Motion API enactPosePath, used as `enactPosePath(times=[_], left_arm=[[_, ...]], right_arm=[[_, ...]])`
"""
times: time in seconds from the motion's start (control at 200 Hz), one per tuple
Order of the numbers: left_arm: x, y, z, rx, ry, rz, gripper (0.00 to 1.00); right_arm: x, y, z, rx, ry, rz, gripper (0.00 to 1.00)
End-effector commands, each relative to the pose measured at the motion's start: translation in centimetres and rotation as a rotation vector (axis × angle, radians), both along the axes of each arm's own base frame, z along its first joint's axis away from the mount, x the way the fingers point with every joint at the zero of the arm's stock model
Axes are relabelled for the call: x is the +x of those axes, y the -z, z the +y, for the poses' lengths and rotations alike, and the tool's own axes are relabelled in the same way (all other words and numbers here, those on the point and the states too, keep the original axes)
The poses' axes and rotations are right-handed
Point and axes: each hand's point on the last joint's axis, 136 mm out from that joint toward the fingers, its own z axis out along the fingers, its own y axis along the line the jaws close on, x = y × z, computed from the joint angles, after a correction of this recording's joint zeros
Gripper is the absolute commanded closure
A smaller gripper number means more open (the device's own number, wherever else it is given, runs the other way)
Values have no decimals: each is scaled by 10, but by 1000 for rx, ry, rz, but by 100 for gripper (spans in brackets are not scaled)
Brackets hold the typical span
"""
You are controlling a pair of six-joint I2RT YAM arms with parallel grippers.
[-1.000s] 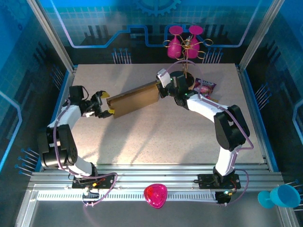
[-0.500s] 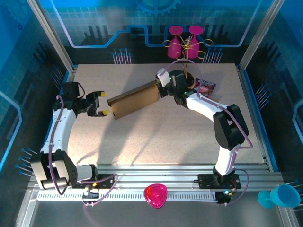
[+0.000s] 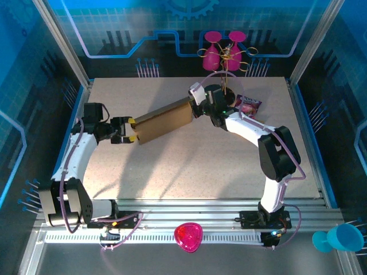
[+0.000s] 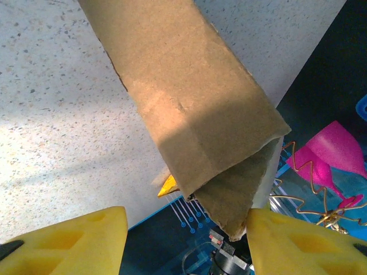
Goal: Fold the paper box
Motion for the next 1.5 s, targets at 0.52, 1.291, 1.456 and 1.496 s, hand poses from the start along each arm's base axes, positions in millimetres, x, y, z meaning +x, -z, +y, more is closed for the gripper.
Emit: enactPosePath(times=[0.52, 1.291, 1.456, 1.496], left_arm=[[-2, 56, 3, 32, -5, 113, 61], [8, 60, 6, 38, -3, 132, 68], [9, 61, 6, 37, 2, 134, 68], [9, 62, 7, 38, 3, 135, 68]], right_arm=[[-24, 28, -3, -35, -29, 196, 72], [2, -41, -9, 651, 202, 619, 52], [10, -22, -8, 645, 239, 690, 58], [9, -17, -7, 627, 243, 713, 60]])
